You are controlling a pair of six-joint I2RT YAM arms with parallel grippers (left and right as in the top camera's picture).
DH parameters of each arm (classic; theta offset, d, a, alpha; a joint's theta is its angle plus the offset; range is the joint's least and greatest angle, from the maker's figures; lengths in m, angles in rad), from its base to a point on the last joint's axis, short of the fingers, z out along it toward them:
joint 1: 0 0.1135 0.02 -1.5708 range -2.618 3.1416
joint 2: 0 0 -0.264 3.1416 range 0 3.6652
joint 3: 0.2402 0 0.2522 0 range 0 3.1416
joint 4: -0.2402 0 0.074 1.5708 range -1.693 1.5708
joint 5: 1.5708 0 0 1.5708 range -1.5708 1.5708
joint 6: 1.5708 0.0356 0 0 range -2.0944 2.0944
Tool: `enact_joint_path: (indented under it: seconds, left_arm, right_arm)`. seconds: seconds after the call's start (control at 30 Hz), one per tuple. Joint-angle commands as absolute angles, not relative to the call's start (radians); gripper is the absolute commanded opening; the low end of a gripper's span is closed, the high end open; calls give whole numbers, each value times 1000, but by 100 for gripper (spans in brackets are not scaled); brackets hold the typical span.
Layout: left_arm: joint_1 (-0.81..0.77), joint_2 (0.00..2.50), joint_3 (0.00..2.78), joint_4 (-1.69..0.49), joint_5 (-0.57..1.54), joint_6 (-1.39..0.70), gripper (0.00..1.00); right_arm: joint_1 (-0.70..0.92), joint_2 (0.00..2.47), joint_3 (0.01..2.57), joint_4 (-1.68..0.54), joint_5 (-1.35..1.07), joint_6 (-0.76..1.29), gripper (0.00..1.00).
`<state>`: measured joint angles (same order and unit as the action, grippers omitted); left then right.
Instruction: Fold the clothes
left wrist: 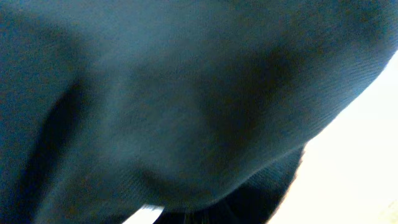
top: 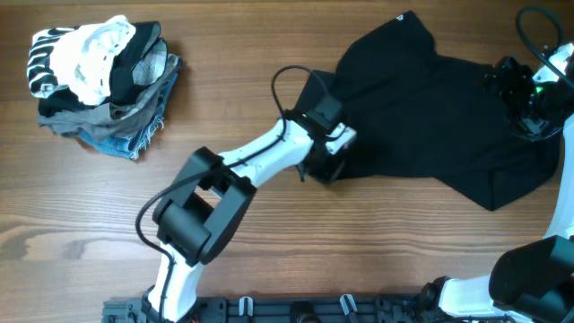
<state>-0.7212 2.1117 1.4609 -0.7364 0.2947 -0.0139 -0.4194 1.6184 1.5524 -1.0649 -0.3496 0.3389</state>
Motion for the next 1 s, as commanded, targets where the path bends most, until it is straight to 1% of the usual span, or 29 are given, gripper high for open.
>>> enact_joint_path:
  seconds: [0.0, 0.13, 0.2, 0.27, 0.33, 0.4, 0.43, 0.5, 0.53, 0.57, 0.6, 0.63, 0.7, 0.8, 0.87, 0.93, 0.97]
  left_arm:
    - [-606, 1963, 1515, -913, 207, -61, 4]
    - [-492, 1857, 1515, -1095, 207, -61, 4]
    - [-436, 1822, 1515, -1191, 160, -61, 4]
    - [-397, 1811, 1515, -1236, 149, -61, 4]
    - [-396, 1811, 1515, -1238, 151, -61, 4]
    - [-404, 1811, 1515, -1229, 152, -61, 4]
    - [-404, 1811, 1515, -1226, 152, -61, 4]
    - [-404, 1811, 1515, -1226, 152, -61, 4]
    - [-404, 1811, 1515, -1227, 152, -61, 4]
    - [-404, 1811, 1515, -1226, 152, -61, 4]
    - [-404, 1811, 1515, -1227, 151, -61, 4]
    - [-404, 1811, 1515, -1228, 152, -61, 4]
    - [-404, 1811, 1515, -1228, 152, -62, 4]
    - [-404, 1811, 1515, -1225, 152, -62, 4]
    - [-404, 1811, 1515, -1223, 152, -61, 5]
    - [-404, 1811, 1515, -1223, 152, -61, 6]
    - [-404, 1811, 1515, -1223, 152, -61, 6]
  right_arm:
    - [-416, 1630, 1542, -1077, -255, 345, 100]
    - [-416, 1630, 1542, -1083, -167, 366, 100]
    - [-416, 1631, 1542, -1093, -167, 366, 100]
    - [-412, 1631, 1524, -1134, -163, 364, 100]
    - [-405, 1631, 1426, -1137, -191, 362, 99]
    - [-390, 1631, 1280, -1127, -299, 260, 91]
    - [-377, 1631, 1193, -1102, -349, 197, 91]
    - [-332, 1631, 1092, -1065, -378, 142, 91]
    - [-294, 1631, 1053, -1034, -362, 127, 91]
    - [-247, 1631, 1028, -1008, -292, 142, 91]
    - [-212, 1631, 1020, -1002, -181, 196, 92]
    - [-168, 1631, 1019, -1003, 10, 295, 94]
    - [-143, 1631, 1019, -990, -1, 322, 95]
    - [-143, 1631, 1003, -1001, -63, 344, 85]
    - [-143, 1631, 963, -993, -62, 349, 82]
    - [-143, 1631, 888, -971, -16, 432, 76]
    - [-144, 1631, 864, -957, -6, 448, 74]
